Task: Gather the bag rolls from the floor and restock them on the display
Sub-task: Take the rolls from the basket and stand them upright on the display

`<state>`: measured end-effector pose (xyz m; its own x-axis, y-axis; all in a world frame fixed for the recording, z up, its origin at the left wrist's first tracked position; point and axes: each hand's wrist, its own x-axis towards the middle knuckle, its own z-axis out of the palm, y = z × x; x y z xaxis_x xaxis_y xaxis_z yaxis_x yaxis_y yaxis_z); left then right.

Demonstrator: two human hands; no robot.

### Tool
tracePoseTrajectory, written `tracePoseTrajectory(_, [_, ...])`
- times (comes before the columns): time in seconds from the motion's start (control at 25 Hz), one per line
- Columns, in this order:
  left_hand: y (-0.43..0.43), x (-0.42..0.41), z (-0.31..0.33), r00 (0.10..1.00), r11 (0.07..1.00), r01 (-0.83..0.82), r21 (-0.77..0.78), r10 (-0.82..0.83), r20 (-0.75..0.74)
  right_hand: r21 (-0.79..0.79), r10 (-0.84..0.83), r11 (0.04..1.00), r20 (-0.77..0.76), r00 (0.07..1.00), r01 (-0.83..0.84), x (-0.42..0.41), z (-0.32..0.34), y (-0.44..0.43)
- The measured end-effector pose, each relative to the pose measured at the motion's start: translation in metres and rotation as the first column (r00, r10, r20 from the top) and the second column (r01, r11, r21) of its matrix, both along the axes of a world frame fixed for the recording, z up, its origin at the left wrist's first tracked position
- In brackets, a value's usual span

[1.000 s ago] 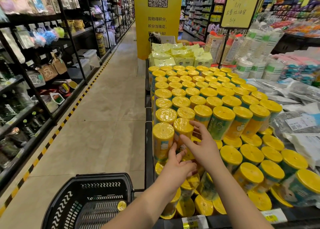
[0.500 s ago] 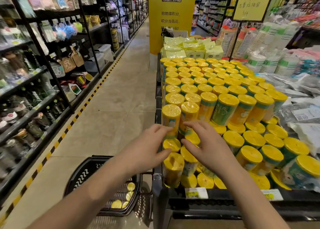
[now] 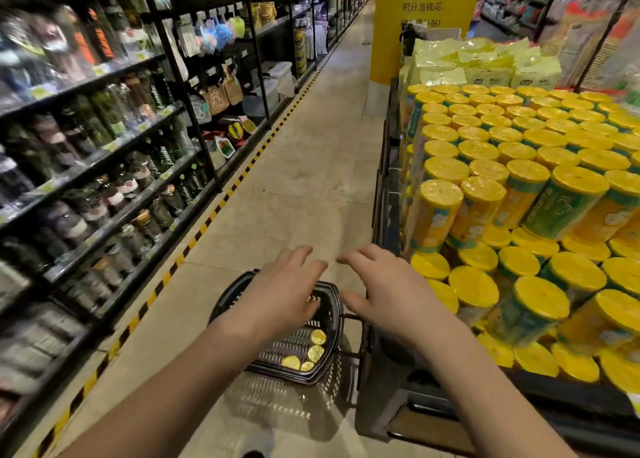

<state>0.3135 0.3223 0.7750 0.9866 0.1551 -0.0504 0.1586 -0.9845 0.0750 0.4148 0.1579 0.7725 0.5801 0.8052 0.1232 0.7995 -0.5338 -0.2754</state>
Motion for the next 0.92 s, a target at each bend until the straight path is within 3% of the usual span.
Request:
tracePoseTrajectory(0.32, [0.172,0.009,-0.067,0.994,0.995,-0.038,-0.089,0.028,-0.108,-0.292,-0.026,0.956,-0.068,0.997,0.005,0.012,-0.052,0.179])
tracePoseTrajectory(0.48, [0.255,0.028,-0.113,0.983,0.99,0.041,-0.135,-0.064,-0.17,-0.347,-0.119,0.935,-0.108,0.987,0.075,0.026,-0.084,0.254])
tracePoseTrajectory(0.72, [0.292,0.06,-0.179,0.943,0.971,0.117,-0.209,-0.174,-0.284,-0.461,-0.279,0.874,-0.214,0.936,0.156,0.046,-0.157,0.261])
tracePoseTrajectory(0.92, [0.285,0.08,-0.279,0.91,0.956,0.086,-0.279,-0.19,-0.369,-0.5,-0.373,0.846,-0.307,0.876,0.185,0.062,-0.265,0.254])
